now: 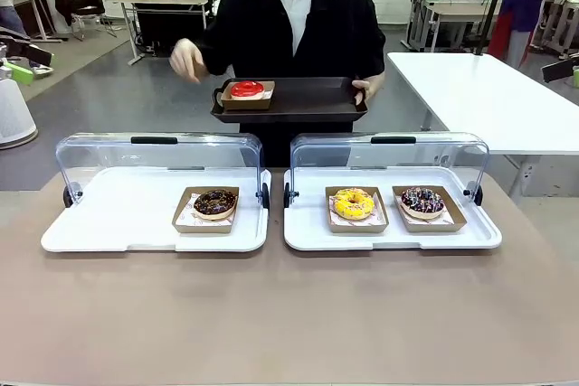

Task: Provide the desired donut to the person.
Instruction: Pick up and lift the Paper togo box containing the Donut pointed at by the person.

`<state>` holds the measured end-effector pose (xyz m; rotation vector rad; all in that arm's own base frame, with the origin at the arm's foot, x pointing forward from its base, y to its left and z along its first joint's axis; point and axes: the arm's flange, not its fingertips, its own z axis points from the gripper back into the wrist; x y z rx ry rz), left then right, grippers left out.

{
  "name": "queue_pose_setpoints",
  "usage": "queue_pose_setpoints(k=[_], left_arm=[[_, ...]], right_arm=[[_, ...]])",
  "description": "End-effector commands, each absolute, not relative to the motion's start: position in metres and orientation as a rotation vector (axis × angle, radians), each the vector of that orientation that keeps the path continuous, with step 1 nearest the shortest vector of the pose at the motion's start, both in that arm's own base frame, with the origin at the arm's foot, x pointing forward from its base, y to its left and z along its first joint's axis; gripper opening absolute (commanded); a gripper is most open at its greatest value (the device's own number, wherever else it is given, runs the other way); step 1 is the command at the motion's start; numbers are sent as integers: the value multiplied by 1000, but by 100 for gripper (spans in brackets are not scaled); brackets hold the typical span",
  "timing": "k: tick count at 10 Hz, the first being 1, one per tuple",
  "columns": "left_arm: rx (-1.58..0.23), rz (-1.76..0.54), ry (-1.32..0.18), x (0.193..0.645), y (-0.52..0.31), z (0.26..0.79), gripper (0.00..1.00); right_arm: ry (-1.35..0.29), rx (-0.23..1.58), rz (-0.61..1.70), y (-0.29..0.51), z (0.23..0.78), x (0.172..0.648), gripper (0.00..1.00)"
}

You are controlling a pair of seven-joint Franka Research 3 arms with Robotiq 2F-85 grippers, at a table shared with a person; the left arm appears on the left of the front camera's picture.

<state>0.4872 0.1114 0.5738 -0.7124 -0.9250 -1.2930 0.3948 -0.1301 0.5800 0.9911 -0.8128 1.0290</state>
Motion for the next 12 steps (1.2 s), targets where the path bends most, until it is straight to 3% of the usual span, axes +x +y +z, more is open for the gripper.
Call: queue_pose_setpoints(k=[1, 12], left_arm=[[-707, -1296, -931, 486, 111, 576, 100], [-707, -1296, -931, 486, 111, 576, 100]], right_arm=[[-826, 1000, 1033, -128, 582, 395, 100], [-826, 1000, 1033, -128, 582, 395, 100]])
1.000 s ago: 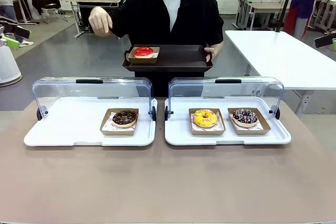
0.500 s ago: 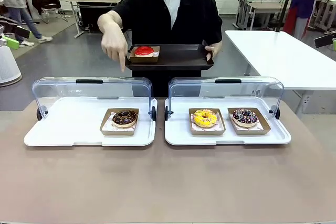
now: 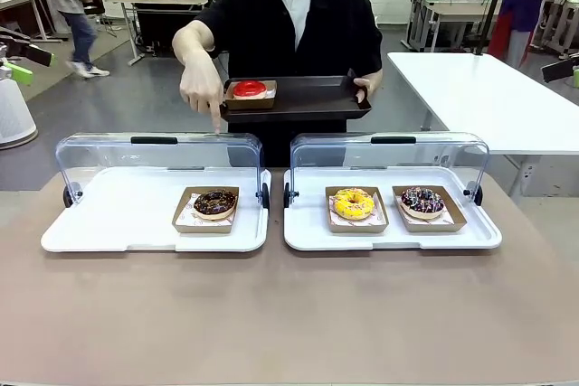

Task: Provide the desired donut to the person.
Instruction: Pick up and lift the Paper togo box containing the Donut pointed at by the person.

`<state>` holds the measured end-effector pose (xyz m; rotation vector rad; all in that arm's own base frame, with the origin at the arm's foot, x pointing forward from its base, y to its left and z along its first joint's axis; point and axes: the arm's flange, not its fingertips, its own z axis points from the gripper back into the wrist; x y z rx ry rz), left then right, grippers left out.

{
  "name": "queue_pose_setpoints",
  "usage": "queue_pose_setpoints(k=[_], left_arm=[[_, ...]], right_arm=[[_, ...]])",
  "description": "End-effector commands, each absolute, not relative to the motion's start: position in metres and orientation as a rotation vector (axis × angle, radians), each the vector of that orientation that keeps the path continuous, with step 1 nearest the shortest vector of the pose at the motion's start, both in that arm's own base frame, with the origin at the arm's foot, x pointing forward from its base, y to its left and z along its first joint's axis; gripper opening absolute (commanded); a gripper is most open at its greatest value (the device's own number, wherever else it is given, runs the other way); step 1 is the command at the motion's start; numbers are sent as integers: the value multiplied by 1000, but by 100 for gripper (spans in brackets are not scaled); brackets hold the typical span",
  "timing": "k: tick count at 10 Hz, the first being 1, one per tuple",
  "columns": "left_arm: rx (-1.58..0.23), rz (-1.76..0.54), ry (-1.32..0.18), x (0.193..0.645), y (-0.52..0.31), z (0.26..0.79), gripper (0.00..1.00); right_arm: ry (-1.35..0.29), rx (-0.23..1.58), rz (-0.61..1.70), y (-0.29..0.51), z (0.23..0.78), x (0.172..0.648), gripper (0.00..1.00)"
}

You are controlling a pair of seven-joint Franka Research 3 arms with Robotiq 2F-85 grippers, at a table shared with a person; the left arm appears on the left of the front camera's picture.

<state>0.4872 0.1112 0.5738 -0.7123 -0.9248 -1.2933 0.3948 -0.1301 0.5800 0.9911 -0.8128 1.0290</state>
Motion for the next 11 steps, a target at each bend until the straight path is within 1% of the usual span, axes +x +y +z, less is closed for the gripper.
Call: queue_pose_setpoints(k=[1, 9, 10, 11], left_arm=[[-707, -1296, -931, 486, 111, 576, 100], [-707, -1296, -931, 486, 111, 576, 100], [-712, -1293, -925, 487, 111, 574, 100], [-717, -1283, -873, 488, 108, 583, 100]], right_arm=[[-826, 1000, 1033, -128, 582, 395, 100], [-826, 1000, 1033, -128, 582, 395, 100], [-826, 1000, 1033, -128, 582, 395, 100], [-826, 1000, 1033, -128, 582, 395, 100]])
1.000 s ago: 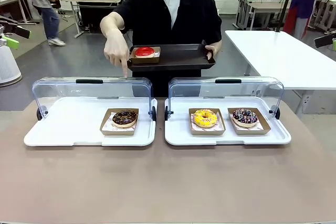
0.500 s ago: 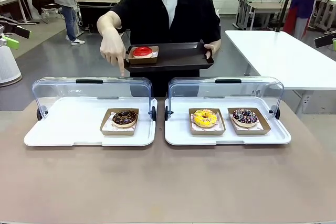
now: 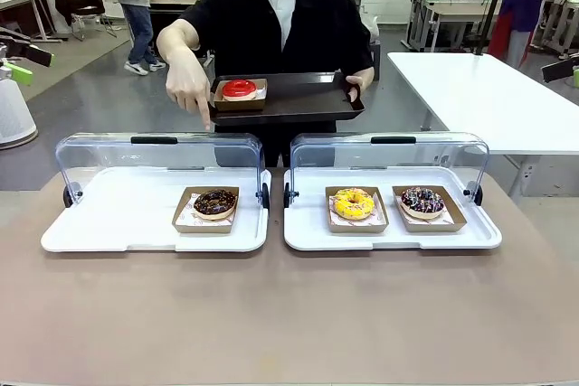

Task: Provide the desired donut to the person.
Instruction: Pick up and lift the Paper togo box containing the Donut pointed at by the person.

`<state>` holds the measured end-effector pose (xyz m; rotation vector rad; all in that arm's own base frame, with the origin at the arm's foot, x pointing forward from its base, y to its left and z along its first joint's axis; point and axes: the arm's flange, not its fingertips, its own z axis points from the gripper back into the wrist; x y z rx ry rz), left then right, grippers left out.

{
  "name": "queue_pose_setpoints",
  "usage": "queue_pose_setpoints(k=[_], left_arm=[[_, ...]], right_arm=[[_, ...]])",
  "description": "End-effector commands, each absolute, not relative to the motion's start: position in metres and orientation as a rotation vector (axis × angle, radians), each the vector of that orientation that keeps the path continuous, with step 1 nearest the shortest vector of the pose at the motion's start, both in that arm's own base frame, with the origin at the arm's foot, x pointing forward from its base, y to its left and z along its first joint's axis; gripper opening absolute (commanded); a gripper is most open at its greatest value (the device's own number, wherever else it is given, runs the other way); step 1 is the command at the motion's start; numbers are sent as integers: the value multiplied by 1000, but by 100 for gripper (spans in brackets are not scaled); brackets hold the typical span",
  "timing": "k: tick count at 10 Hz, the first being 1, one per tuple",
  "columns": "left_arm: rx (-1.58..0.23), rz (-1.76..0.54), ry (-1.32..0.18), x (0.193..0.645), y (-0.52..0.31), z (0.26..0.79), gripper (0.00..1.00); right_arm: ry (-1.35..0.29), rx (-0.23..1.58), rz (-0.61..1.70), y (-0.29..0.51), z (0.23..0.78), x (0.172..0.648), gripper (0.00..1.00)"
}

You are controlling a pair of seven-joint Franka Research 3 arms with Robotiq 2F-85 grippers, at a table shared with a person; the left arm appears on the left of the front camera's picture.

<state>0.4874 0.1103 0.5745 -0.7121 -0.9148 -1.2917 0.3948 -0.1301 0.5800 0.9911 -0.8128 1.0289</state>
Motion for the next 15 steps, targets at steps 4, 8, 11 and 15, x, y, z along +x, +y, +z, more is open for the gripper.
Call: queue_pose_setpoints(k=[4, 8, 11, 15], left_arm=[[-716, -1515, -400, 486, 30, 642, 100], [-368, -1623, -135, 507, -104, 618, 100], [-134, -1648, 4, 524, -173, 560, 100], [-149, -1650, 112, 525, -223, 502, 100]], right_arm=[[-826, 1000, 1033, -128, 582, 395, 100], [-826, 1000, 1033, -128, 582, 395, 100], [-826, 1000, 1033, -128, 582, 395, 100], [-826, 1000, 1033, -128, 582, 395, 100]])
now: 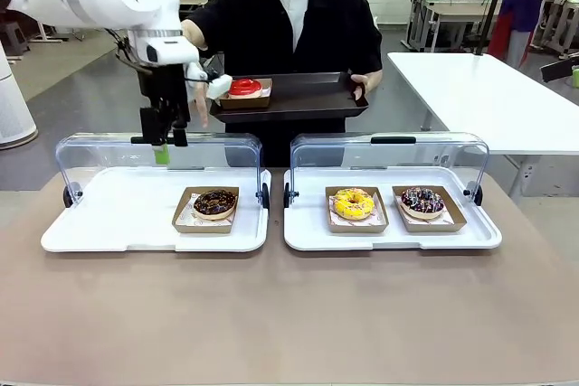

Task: Provide the desired donut to the person.
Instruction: Pick up and lift the Paper togo box containing the Donut pointed at by the person.

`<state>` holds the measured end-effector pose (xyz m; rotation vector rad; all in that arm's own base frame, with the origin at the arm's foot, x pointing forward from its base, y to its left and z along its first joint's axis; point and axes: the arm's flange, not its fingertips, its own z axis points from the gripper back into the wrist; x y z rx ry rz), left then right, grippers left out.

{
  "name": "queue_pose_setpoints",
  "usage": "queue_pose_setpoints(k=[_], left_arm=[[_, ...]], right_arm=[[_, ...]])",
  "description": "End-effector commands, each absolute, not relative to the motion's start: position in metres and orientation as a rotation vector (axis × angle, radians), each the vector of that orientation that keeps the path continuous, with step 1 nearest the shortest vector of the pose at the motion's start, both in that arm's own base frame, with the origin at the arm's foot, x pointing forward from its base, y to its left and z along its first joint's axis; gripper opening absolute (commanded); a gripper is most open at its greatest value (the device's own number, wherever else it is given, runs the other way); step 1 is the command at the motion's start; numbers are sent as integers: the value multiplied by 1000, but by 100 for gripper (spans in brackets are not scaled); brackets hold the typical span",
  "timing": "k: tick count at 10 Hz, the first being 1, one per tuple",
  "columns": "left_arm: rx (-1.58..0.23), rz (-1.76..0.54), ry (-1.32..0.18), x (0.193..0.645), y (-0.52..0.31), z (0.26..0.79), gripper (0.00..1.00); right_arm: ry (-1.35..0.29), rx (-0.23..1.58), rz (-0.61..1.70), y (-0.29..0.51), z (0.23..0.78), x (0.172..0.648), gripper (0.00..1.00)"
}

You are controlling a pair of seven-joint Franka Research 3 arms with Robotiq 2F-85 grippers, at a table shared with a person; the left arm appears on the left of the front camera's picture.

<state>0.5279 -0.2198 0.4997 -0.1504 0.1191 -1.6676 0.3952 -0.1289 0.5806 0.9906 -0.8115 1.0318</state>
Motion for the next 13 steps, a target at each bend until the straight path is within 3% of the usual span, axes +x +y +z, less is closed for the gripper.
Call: queue_pose_setpoints(k=[1, 4, 6, 7, 12, 13], left_arm=[[-151, -1655, 99, 524, -228, 491, 100], [-117, -1665, 44, 506, -229, 466, 100], [-167, -1695, -10, 482, -217, 477, 100], [-130, -1677, 71, 517, -233, 467, 100], [-144, -1678, 59, 513, -232, 464, 100], [-54, -1726, 50, 496, -241, 444, 100]], right_arm=[[-826, 1000, 1033, -128, 582, 395, 100], [-826, 1000, 1033, -128, 582, 395, 100], [-826, 1000, 1033, -128, 582, 395, 100], [-826, 1000, 1033, -128, 582, 395, 100], [-826, 1000, 1033, -128, 582, 395, 100], [-826, 1000, 1033, -128, 582, 395, 100]])
